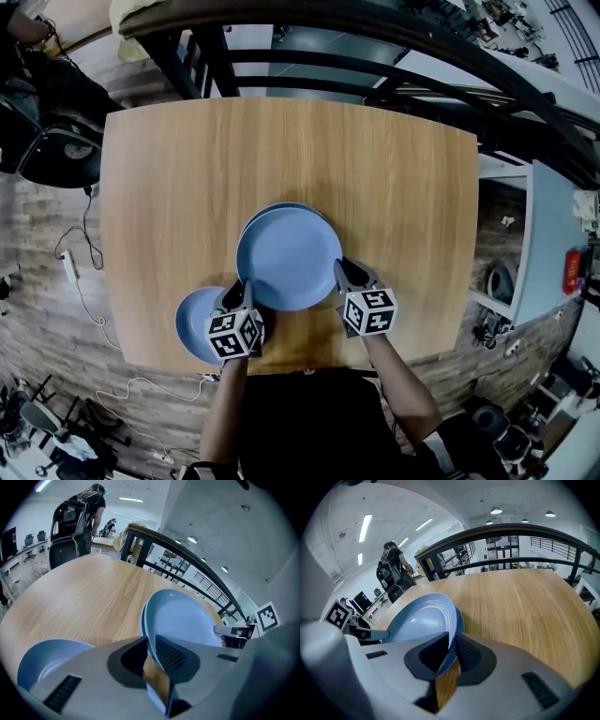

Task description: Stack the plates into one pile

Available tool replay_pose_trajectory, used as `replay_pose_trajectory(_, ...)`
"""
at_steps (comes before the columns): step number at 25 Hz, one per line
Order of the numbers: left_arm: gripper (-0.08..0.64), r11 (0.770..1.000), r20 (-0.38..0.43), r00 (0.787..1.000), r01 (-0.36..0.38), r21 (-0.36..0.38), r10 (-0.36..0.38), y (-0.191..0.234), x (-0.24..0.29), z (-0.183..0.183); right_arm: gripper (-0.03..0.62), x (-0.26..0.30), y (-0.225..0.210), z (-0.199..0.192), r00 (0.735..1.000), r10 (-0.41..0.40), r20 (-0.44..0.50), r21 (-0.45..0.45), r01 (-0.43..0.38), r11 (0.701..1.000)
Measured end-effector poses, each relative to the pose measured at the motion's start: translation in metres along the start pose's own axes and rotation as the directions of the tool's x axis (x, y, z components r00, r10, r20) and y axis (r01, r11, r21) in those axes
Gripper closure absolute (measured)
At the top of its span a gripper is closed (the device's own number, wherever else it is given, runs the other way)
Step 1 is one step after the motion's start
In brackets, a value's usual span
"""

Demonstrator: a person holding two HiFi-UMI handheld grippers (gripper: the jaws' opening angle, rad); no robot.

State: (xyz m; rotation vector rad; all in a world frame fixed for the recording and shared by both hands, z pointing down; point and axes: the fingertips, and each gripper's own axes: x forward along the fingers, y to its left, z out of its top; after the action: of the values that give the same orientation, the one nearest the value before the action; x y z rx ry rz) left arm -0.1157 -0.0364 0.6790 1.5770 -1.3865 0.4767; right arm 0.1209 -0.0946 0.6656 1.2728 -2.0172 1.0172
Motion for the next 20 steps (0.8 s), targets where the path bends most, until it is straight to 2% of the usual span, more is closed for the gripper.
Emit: replay_pose_trajectory(20, 0.489, 1.0, -0.037, 0.999, -0.009, 0.021, 0.01, -0.003, 0.012, 0.002, 0.532, 0.017, -0.014, -0.009, 0.999, -0.018, -0.045, 0.01, 0.019, 1.0)
